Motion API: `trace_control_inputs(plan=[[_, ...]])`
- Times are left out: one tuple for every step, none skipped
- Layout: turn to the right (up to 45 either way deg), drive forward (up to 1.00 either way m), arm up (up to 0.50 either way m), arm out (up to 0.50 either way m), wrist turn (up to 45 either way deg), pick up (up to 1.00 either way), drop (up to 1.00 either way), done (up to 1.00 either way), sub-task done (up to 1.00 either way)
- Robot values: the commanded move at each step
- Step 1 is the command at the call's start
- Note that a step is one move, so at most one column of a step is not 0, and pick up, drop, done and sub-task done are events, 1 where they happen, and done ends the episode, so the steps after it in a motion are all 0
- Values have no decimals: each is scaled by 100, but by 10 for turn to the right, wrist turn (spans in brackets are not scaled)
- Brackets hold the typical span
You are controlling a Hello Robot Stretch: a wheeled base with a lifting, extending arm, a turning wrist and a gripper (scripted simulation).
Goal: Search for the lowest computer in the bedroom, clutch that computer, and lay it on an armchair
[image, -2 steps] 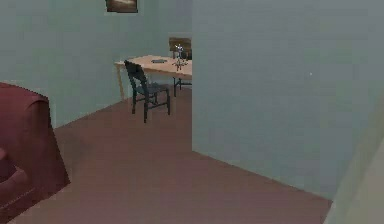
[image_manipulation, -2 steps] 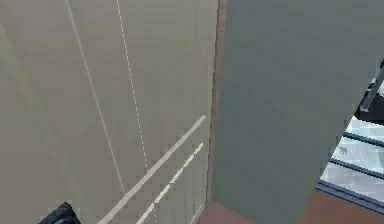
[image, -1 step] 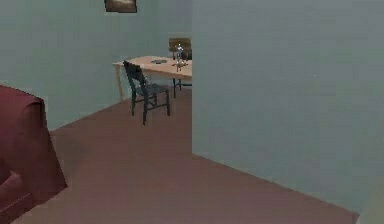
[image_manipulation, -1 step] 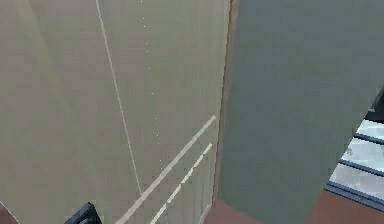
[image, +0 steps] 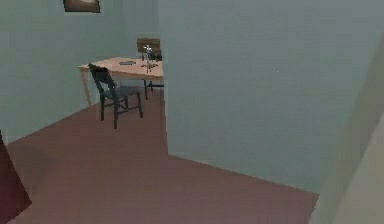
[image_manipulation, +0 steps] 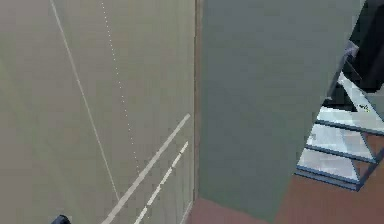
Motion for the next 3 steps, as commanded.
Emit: trace_control_inputs(plan=[[0, 50, 0, 0, 0, 0, 0, 0, 0], [420, 0, 0, 0, 0, 0, 0, 0, 0], [30, 0, 0, 0, 0, 0, 0, 0, 0]])
